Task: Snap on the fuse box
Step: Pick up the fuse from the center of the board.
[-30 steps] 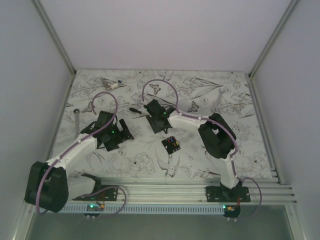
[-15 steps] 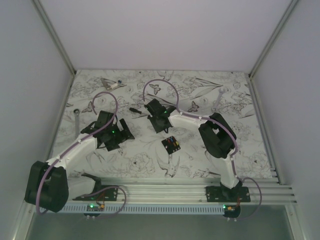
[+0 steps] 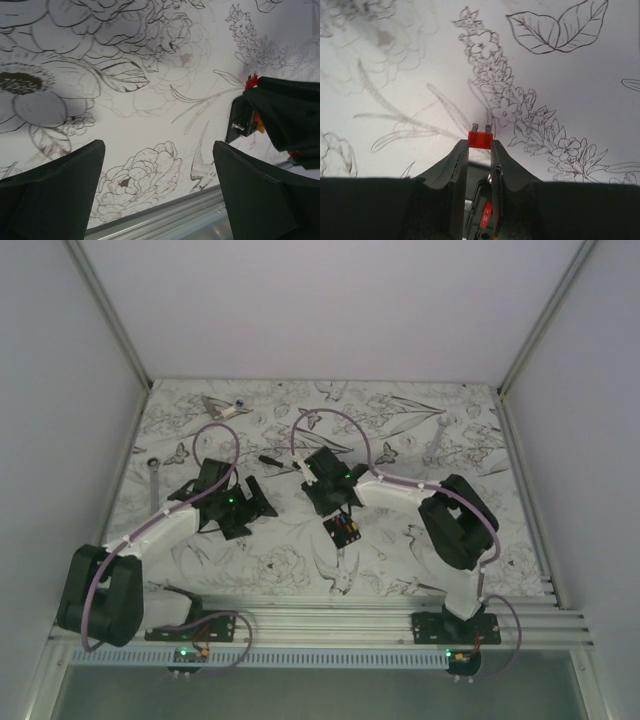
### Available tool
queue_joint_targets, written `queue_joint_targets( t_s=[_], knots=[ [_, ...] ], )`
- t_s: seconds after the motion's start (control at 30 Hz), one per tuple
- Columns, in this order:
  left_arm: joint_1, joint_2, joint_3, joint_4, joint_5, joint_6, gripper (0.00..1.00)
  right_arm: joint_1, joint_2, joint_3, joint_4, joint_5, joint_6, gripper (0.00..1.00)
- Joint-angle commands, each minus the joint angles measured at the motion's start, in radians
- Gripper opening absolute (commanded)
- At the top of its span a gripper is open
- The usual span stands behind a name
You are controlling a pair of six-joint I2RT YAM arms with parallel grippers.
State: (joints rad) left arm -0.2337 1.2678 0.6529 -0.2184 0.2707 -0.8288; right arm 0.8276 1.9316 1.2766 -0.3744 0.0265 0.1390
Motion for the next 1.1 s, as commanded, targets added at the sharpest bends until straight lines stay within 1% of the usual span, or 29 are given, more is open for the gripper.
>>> queue_joint_targets(
  t_s=[0.0,0.23,0.4,0.47,0.53,0.73,0.83,0.9,1.07],
  knots=[
    [0.008,0.050,0.029,0.064,0.125,-0.034,0.92,-0.001,-0.107,-0.070,0.141,-0.113,-0.122,0.18],
    [-0.001,0.089,0.057,0.158,0.268,-0.095,0.82,-0.001,-0.200,-0.148,0.230,-0.226,-0.191,0.18],
    [-0.027,0.090,0.082,0.183,0.315,-0.121,0.74,0.000,-0.246,-0.189,0.292,-0.310,-0.204,0.18],
    [-0.037,0.099,0.091,0.208,0.340,-0.140,0.69,-0.001,-0.270,-0.208,0.320,-0.336,-0.205,0.18],
    [-0.047,0.109,0.103,0.220,0.344,-0.151,0.64,-0.001,-0.289,-0.224,0.343,-0.354,-0.206,0.18],
    [-0.073,0.144,0.136,0.241,0.344,-0.169,0.42,0.000,-0.318,-0.245,0.370,-0.412,-0.209,0.18],
    [-0.087,0.161,0.150,0.247,0.342,-0.169,0.33,-0.001,-0.327,-0.260,0.388,-0.428,-0.207,0.18],
    [-0.092,0.171,0.155,0.250,0.347,-0.171,0.29,0.000,-0.334,-0.268,0.400,-0.432,-0.205,0.18],
    [-0.102,0.180,0.154,0.259,0.354,-0.178,0.25,-0.001,-0.340,-0.278,0.415,-0.430,-0.202,0.17]
  ],
)
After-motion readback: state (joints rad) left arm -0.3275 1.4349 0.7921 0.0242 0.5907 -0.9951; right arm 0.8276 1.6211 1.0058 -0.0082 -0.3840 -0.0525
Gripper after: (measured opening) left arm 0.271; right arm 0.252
